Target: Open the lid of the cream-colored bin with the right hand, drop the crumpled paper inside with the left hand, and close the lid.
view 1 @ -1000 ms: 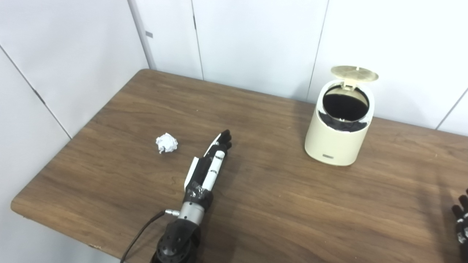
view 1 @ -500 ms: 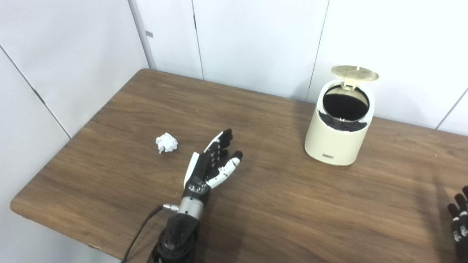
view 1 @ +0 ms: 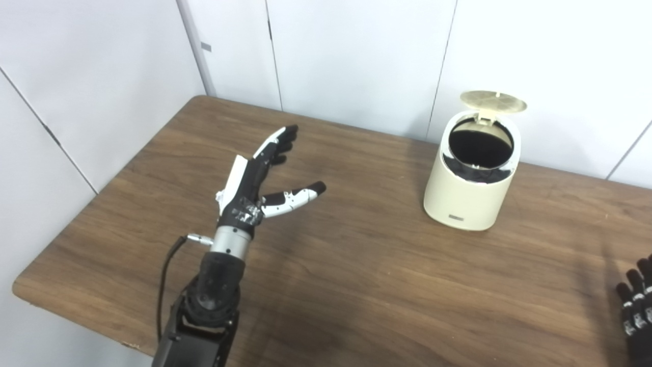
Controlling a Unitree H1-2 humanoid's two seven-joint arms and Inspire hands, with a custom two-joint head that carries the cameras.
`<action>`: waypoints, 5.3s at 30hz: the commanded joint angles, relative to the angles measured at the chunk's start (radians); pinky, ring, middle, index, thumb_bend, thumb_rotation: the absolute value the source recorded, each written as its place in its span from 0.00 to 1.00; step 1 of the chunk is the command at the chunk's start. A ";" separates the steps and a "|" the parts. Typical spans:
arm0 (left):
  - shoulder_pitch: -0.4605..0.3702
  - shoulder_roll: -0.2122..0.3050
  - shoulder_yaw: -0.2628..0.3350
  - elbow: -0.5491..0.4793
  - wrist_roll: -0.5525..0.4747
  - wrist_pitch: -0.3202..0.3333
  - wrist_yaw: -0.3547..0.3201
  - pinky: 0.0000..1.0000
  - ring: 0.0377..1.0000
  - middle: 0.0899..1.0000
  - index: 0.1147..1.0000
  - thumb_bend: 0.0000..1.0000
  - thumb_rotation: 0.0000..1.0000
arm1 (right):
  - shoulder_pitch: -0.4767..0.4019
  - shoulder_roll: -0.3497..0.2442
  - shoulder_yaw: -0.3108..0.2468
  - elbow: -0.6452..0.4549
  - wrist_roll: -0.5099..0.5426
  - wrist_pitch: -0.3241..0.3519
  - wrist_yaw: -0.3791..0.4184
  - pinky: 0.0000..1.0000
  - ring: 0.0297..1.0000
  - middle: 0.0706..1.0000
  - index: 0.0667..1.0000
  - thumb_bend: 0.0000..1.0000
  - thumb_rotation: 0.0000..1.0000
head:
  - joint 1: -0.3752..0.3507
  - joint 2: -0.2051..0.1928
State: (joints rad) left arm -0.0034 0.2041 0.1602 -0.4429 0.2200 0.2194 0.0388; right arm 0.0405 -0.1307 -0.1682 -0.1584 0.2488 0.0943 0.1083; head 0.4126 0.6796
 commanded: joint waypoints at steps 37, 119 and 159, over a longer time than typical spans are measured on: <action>-0.029 0.348 -0.030 0.019 0.650 0.244 -0.336 0.76 0.91 0.89 0.83 0.97 0.18 | -0.015 -0.016 0.004 -0.013 0.024 -0.015 0.014 1.00 1.00 1.00 0.97 0.48 1.00 | 0.001 0.005; -0.180 0.329 -0.007 0.267 0.735 0.250 -0.528 0.48 0.50 0.48 0.50 0.63 0.00 | -0.006 -0.017 0.007 -0.021 0.044 -0.005 0.012 0.97 0.97 0.96 0.94 0.49 1.00 | 0.001 0.034; -0.205 0.328 -0.066 0.159 0.666 0.248 -0.429 0.44 0.42 0.47 0.40 0.50 0.00 | -0.007 -0.011 0.014 0.028 0.033 -0.060 0.023 1.00 0.97 0.96 0.96 0.51 1.00 | -0.063 0.021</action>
State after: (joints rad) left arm -0.1528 0.5251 0.0936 -0.2375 0.8685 0.4663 -0.4100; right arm 0.0478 -0.1394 -0.1531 -0.1321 0.2745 0.0587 0.1175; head 0.3484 0.6996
